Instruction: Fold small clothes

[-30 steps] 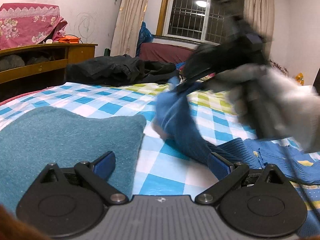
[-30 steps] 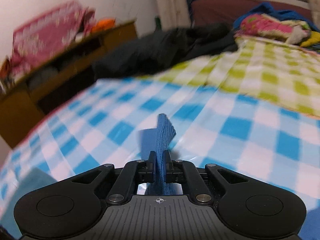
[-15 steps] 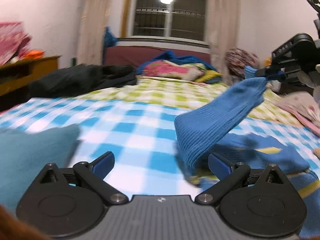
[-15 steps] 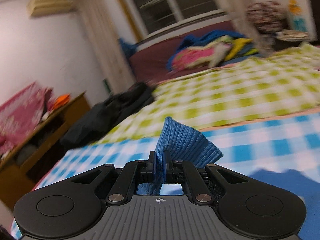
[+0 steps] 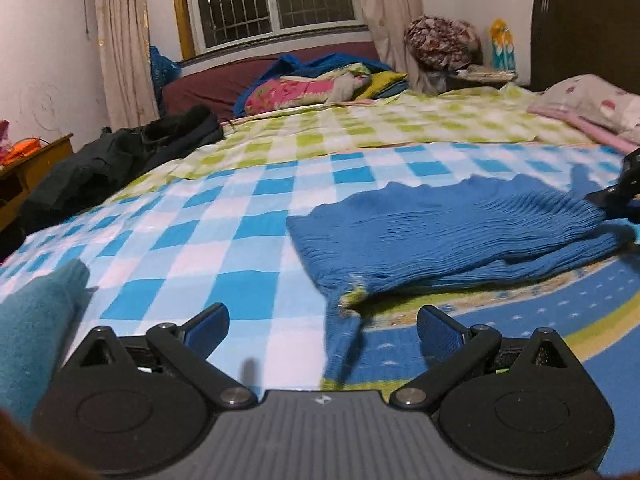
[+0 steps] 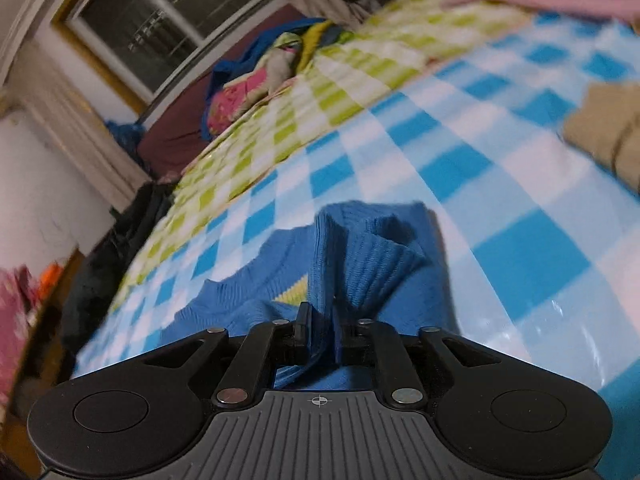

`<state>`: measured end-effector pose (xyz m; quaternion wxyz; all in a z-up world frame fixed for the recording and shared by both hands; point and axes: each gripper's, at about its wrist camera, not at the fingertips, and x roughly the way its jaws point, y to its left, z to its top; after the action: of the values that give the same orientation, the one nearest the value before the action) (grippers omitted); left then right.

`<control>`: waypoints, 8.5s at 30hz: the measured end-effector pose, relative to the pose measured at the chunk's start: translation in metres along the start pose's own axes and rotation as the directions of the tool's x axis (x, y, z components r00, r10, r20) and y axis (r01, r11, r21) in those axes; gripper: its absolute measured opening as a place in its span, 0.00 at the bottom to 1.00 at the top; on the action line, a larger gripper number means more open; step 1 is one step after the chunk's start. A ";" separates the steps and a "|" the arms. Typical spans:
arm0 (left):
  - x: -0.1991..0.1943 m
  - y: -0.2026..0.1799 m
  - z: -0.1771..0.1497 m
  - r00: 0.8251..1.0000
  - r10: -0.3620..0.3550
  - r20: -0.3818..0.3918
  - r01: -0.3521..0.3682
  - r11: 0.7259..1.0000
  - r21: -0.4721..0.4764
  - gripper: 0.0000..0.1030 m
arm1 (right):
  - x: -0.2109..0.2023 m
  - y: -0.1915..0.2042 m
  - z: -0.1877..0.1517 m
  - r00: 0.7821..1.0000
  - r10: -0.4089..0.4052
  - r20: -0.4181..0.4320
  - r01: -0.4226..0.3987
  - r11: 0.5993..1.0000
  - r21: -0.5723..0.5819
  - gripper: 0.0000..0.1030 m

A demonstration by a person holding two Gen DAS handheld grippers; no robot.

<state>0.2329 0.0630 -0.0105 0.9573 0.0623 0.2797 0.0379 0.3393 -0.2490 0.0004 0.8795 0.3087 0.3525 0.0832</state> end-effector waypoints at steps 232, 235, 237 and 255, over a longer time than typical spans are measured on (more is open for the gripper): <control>0.028 0.034 0.046 0.944 -0.325 0.059 0.328 0.943 -0.056 0.13 | 0.001 0.003 0.019 0.994 0.108 0.033 -0.110 0.992 0.062 0.10; 0.029 0.045 0.064 0.946 -0.307 0.109 0.318 0.942 -0.110 0.11 | -0.003 0.005 0.026 0.991 0.116 0.061 -0.120 0.991 0.064 0.10; 0.033 0.049 0.076 0.947 -0.289 0.138 0.307 0.942 -0.134 0.07 | -0.006 0.008 0.032 0.988 0.124 0.089 -0.129 0.990 0.064 0.10; 0.061 0.029 0.055 0.935 -0.353 -0.038 0.346 0.930 -0.126 0.50 | -0.002 0.007 0.033 0.985 -0.007 0.173 0.013 0.999 -0.033 0.30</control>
<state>0.3127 0.0924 0.0075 0.9419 -0.0458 0.3122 -0.1147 0.3607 -0.2601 0.0238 0.9123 0.2978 0.2750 0.0577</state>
